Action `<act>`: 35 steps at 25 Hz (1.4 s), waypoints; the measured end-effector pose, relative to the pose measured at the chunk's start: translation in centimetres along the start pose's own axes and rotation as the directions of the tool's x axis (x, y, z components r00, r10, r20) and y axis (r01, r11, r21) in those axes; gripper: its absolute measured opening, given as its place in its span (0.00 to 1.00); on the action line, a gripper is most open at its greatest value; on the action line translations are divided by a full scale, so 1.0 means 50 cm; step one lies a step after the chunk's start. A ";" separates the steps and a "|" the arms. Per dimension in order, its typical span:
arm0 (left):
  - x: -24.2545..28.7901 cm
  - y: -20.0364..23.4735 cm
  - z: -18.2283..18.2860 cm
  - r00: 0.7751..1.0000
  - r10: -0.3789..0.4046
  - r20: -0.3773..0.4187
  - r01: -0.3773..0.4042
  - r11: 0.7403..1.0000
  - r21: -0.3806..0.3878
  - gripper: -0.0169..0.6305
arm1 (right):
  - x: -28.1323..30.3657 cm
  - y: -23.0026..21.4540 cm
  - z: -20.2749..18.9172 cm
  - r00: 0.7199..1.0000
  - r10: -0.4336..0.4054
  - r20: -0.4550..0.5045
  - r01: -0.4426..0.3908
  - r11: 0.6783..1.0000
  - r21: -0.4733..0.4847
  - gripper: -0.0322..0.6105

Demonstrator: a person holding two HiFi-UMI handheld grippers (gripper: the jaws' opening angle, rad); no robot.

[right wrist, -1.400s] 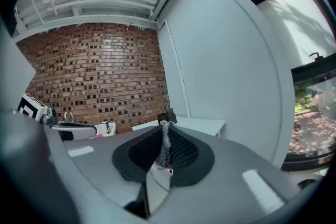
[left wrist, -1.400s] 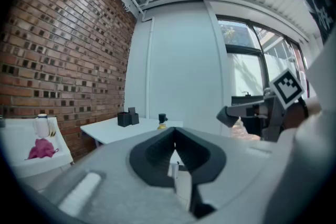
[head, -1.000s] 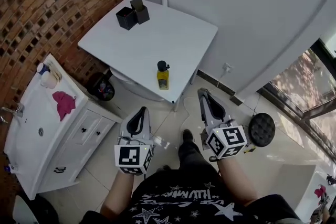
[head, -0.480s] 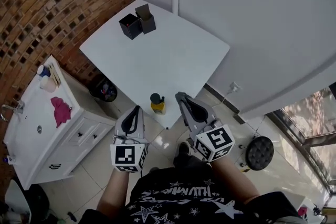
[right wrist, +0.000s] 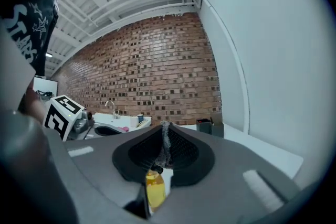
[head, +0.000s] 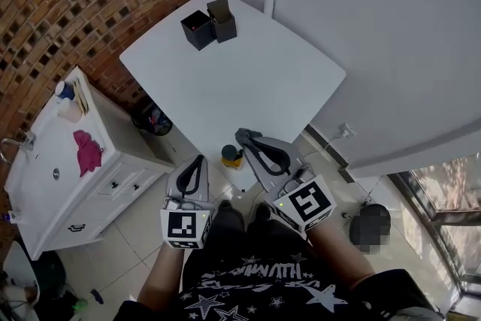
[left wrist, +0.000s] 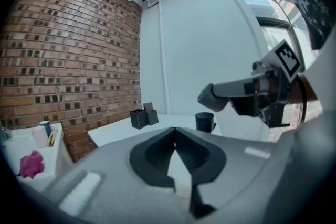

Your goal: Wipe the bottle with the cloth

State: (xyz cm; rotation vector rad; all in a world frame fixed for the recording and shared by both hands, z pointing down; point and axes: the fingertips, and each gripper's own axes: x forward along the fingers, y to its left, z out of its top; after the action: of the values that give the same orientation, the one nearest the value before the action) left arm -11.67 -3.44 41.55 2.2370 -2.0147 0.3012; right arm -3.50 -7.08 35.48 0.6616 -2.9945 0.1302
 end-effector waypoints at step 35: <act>0.047 0.032 -0.053 0.994 -0.085 -0.065 0.086 0.996 0.018 0.03 | -0.006 0.137 0.005 0.974 0.192 -0.117 -0.215 0.950 -0.226 0.11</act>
State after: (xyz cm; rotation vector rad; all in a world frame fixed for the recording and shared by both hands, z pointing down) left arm -13.24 -5.32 44.59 2.2874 -1.8871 0.3820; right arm -6.13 -0.77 34.73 0.3116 -2.9142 -0.1798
